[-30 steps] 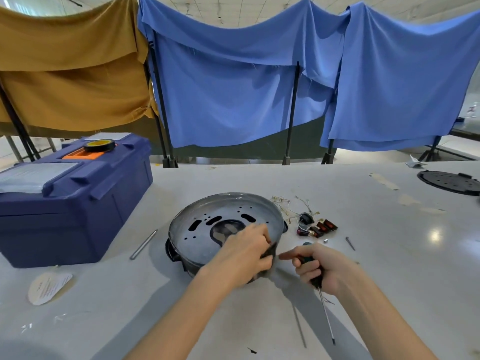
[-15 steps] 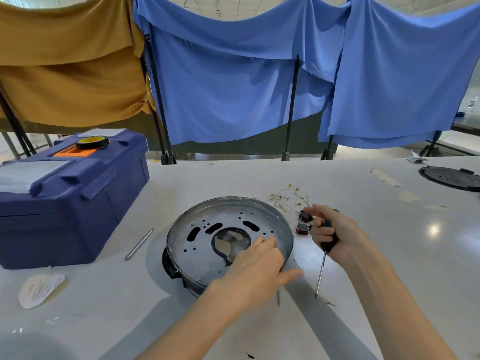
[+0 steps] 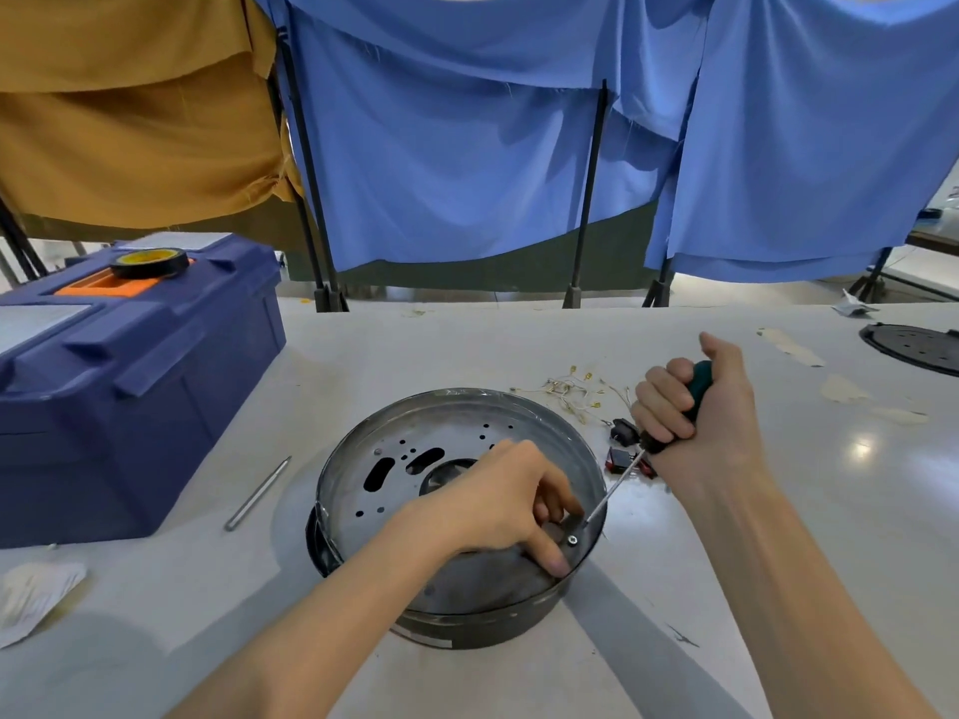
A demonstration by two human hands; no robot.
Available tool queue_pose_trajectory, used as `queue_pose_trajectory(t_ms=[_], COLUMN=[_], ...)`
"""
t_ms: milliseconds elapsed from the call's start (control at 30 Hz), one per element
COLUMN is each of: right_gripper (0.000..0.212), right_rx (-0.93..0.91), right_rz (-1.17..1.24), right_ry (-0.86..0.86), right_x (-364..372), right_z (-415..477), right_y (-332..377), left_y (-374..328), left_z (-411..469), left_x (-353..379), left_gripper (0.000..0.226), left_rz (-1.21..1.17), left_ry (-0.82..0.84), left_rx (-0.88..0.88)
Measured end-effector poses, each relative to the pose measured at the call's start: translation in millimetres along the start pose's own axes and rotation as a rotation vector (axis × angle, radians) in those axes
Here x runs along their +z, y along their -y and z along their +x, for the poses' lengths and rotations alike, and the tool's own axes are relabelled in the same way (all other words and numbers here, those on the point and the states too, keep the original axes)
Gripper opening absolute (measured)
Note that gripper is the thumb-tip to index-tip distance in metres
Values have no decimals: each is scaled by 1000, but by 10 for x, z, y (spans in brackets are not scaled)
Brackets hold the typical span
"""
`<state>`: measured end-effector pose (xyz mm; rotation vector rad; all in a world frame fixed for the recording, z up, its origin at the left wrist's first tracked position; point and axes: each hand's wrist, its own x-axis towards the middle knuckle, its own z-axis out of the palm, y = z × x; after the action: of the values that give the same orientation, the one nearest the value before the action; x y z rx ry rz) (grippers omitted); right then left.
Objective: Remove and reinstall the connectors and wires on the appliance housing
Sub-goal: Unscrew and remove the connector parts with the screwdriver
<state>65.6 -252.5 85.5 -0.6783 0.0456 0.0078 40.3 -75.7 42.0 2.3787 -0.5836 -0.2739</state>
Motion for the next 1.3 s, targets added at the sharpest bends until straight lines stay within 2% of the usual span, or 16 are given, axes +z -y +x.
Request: queue_pose_trajectory(t_ms=[167, 400, 533, 700, 833, 933, 1033, 1200, 1300], right_gripper=[46, 49, 50, 35, 27, 22, 24, 30, 30], right_rx=[-50, -90, -86, -273, -338, -442, -569, -969, -1206], right_rz=[-152, -251, -318, -782, -921, -954, -995, -1227, -1285], right_ry=[38, 83, 317, 578, 684, 630, 480, 169, 82], right_x=[37, 44, 44, 45, 81, 123, 145, 86, 69], right_z=[1, -72, -150, -250, -345, -418, -443, -376, -425], right_y=[-162, -234, -231, -103, 33, -19, -88, -180, -249], left_y=[109, 88, 73, 45, 33, 35, 33, 57, 54], left_z=[9, -36, -83, -119, -128, -124, -124, -101, -103], left_x=[28, 14, 13, 23, 47, 55, 60, 70, 57], left_gripper=[50, 48, 44, 34, 33, 35, 35, 31, 25], left_rz=[-185, -229, -231, -253, -265, -265, -261, -311, -367], left_ry=[11, 31, 32, 60, 50, 46, 48, 27, 14], left_rx=[-18, 7, 6, 27, 18, 13, 14, 4, 20])
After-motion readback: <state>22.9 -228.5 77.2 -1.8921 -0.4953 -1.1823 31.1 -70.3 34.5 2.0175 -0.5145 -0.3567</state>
